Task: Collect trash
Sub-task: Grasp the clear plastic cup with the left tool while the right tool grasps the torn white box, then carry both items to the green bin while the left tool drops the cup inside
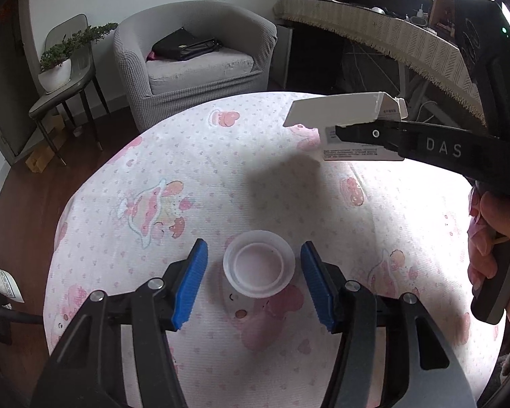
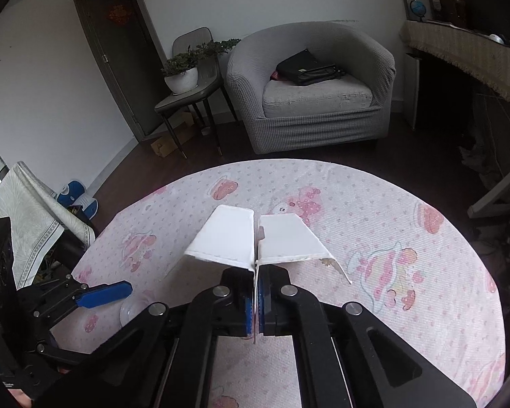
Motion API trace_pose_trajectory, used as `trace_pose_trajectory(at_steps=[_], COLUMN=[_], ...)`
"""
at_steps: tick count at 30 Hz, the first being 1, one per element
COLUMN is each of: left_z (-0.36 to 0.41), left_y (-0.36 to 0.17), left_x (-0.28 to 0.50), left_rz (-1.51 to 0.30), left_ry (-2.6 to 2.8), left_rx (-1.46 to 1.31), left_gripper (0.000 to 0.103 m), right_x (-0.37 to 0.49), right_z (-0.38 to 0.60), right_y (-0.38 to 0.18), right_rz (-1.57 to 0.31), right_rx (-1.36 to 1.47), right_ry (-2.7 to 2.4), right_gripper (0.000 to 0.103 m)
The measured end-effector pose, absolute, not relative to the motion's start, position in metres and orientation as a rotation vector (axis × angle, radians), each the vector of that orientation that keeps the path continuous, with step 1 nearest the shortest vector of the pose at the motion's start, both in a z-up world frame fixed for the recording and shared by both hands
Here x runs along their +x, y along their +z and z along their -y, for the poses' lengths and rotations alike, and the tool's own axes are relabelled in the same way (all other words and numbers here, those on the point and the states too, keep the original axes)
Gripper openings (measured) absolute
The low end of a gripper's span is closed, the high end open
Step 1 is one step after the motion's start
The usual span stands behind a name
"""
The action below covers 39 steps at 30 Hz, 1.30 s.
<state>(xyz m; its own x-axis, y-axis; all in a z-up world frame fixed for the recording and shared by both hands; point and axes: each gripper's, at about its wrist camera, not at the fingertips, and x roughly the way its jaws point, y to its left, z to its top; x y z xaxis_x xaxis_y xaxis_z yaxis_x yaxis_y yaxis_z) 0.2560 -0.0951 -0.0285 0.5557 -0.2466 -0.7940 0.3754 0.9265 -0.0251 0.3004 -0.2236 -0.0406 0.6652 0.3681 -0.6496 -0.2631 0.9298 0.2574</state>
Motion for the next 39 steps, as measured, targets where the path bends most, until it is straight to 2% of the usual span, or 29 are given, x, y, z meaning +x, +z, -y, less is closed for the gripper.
trace_pose_trajectory(at_steps=[2, 4, 17, 39], left_z=[0.095, 0.094, 0.084, -0.023], left_y=[-0.029, -0.028, -0.025, 0.01], left_x=[0.258, 0.259, 0.231, 0.122], left_rz=[-0.907, -0.901, -0.904, -0.802], left_ry=[-0.366, -0.355, -0.352, -0.204], left_rx=[0.153, 0.153, 0.135, 0.071], left_gripper=[0.057, 0.042, 0.042, 0.042], right_x=[0.301, 0.299, 0.276, 0.176], right_z=[0.224, 0.225, 0.216, 0.109], right_y=[-0.038, -0.036, -0.023, -0.01], right_rz=[-0.757, -0.748, -0.738, -0.717], right_rx=[0.148, 0.144, 0.167, 0.132], right_ry=[0.359, 0.358, 0.375, 0.474], right_gripper=[0.002, 0.002, 0.002, 0.002])
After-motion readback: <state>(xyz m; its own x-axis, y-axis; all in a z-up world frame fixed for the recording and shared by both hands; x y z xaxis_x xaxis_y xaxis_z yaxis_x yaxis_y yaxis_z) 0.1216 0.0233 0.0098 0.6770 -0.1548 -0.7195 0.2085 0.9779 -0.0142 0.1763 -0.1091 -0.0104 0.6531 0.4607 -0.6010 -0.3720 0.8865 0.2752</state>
